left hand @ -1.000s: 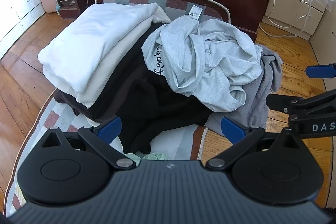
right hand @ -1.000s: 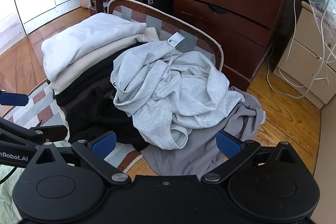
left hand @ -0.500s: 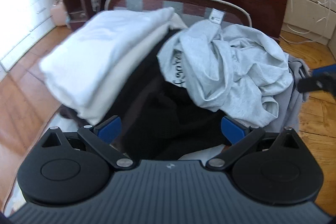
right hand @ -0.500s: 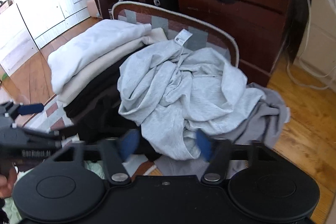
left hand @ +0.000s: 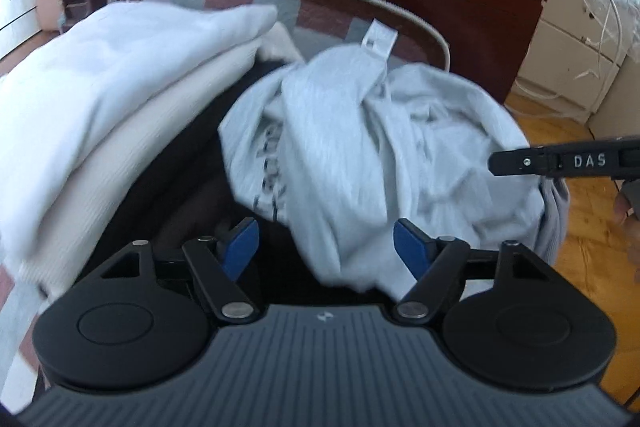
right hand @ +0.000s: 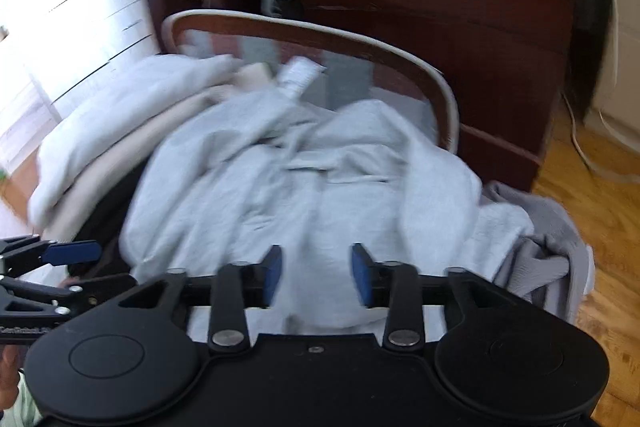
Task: Fold clothes
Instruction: 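Grasp the light grey sweatshirt with the left gripper while the right gripper grasps it too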
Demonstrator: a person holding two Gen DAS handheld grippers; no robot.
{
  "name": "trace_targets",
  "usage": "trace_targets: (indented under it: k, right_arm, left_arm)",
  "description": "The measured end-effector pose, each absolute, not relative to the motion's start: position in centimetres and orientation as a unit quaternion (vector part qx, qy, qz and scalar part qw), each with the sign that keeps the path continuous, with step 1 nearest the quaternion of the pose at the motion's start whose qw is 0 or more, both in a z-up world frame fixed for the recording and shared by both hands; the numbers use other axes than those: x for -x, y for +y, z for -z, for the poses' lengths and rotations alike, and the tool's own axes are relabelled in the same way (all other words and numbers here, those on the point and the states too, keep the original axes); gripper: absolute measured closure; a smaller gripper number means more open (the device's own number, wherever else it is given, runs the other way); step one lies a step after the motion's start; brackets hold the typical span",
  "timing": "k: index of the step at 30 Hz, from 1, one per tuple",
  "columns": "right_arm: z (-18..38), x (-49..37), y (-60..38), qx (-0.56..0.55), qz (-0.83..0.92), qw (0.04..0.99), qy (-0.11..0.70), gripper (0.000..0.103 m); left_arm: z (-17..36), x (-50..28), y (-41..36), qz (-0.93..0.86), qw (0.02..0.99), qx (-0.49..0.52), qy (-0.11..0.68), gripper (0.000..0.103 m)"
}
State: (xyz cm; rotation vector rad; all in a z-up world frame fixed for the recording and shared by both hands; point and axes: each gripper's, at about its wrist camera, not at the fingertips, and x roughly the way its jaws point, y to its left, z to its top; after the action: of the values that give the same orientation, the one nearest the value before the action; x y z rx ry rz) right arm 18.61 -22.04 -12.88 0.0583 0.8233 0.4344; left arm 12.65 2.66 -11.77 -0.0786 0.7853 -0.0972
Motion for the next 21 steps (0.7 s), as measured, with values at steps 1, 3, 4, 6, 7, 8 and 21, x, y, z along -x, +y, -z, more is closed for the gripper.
trace_targets:
  k: [1, 3, 4, 6, 7, 8, 21]
  right_arm:
    - [13.1, -19.4, -22.5, -0.034, -0.198, 0.895, 0.397, 0.054]
    - [13.4, -21.1, -23.5, -0.046, -0.176, 0.899, 0.398, 0.046]
    - [13.6, -21.9, -24.0, -0.052, -0.165, 0.901, 0.398, 0.037]
    - [14.0, -23.6, -25.0, -0.064, -0.142, 0.904, 0.398, 0.03]
    - [14.2, -24.4, -25.5, -0.07, -0.131, 0.905, 0.398, 0.03]
    - [14.3, -25.2, -26.0, -0.076, -0.119, 0.907, 0.398, 0.028]
    - [18.2, -19.6, -21.8, -0.235, -0.328, 0.812, 0.421, 0.089]
  left_arm:
    - [11.9, -13.4, 2.7, 0.048, 0.922, 0.04, 0.381, 0.029]
    - [12.3, -14.8, 2.9, 0.051, 0.923, 0.046, 0.379, 0.029]
    - [12.7, -15.3, 3.1, 0.054, 0.921, 0.055, 0.383, 0.029]
    - [13.5, -16.5, 3.6, 0.06, 0.916, 0.074, 0.39, 0.028]
    - [14.0, -16.9, 3.9, 0.06, 0.913, 0.084, 0.395, 0.026]
    - [14.5, -17.2, 4.0, 0.06, 0.91, 0.093, 0.398, 0.021]
    - [18.7, -12.7, 7.3, 0.117, 0.875, 0.259, 0.391, 0.083]
